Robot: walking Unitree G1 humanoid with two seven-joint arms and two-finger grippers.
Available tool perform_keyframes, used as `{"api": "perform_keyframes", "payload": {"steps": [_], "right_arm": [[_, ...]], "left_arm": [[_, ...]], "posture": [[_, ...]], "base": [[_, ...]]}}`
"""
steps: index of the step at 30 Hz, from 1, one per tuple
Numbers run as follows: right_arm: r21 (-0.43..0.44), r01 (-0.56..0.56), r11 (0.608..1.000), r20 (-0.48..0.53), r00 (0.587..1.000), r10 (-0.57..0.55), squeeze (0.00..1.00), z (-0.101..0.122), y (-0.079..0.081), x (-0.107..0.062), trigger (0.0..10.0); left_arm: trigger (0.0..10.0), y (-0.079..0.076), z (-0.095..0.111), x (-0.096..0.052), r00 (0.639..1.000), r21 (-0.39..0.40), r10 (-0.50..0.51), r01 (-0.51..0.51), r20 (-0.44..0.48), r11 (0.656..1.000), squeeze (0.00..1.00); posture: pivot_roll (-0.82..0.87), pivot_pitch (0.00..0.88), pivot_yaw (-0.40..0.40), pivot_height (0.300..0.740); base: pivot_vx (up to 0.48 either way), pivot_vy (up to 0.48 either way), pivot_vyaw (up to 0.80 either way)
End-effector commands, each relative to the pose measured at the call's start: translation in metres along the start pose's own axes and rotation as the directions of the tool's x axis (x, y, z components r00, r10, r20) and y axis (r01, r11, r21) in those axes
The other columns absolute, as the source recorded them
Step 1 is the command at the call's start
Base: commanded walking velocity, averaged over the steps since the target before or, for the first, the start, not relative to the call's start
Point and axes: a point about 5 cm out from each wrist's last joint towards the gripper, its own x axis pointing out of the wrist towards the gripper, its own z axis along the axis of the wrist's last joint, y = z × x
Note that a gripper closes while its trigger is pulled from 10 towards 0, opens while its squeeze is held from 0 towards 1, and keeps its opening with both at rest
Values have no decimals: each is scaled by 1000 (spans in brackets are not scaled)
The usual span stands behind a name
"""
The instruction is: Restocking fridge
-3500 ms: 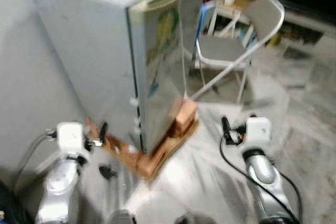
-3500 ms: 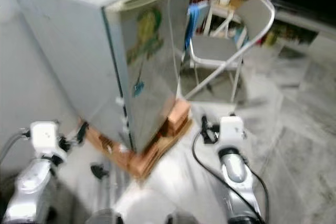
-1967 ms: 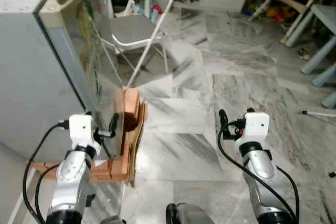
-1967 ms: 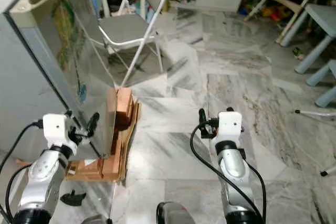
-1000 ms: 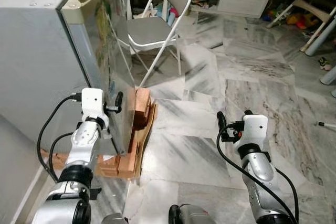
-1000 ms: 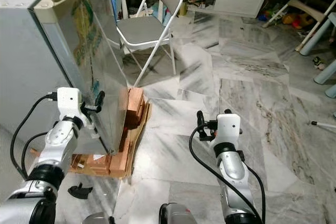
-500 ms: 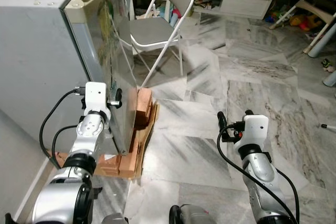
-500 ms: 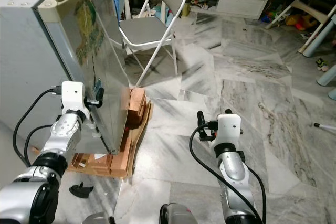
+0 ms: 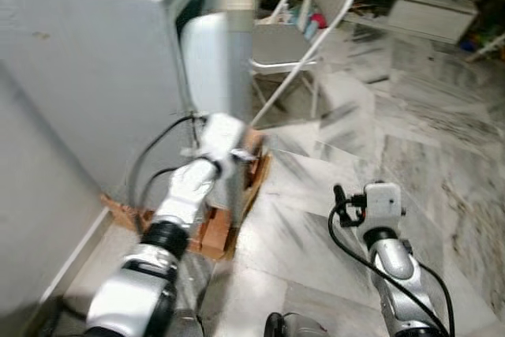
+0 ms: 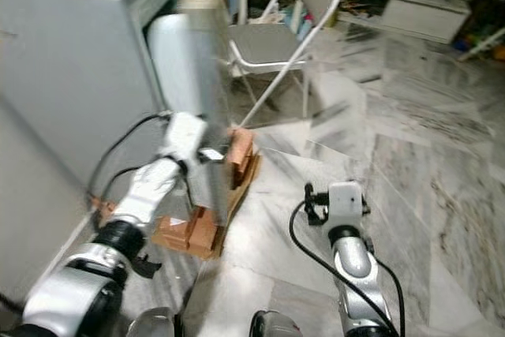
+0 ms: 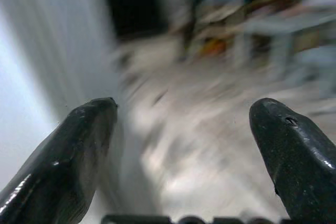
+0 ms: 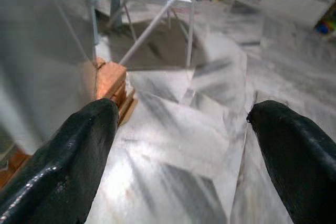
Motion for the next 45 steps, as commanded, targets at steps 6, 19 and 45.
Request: {"api": "perform_keyframes", "payload": {"steps": [6,19,45], "right_arm": [[28,20,999,-17,1000,-20,0,-3,-3,1,10000],[45,58,997,103,993,-62,0,20,-3,3,10000],[45,39,998,177,983,-47,0,39,9,12,10000]], "left_arm": [[10000,1,16,14,999,-42,-6,8,50,999,0],[10000,35,-62,-107,939,-120,272,-301,-211,946,0],[10000,21,-88,-169,815,-129,438,-516,-379,847,0]], "posture": [[-27,1,-48,740],[6,50,-37,740],[1,30,-63,740]], "base": [[0,0,0],[68,-38,0],[403,-183,-726]]}}
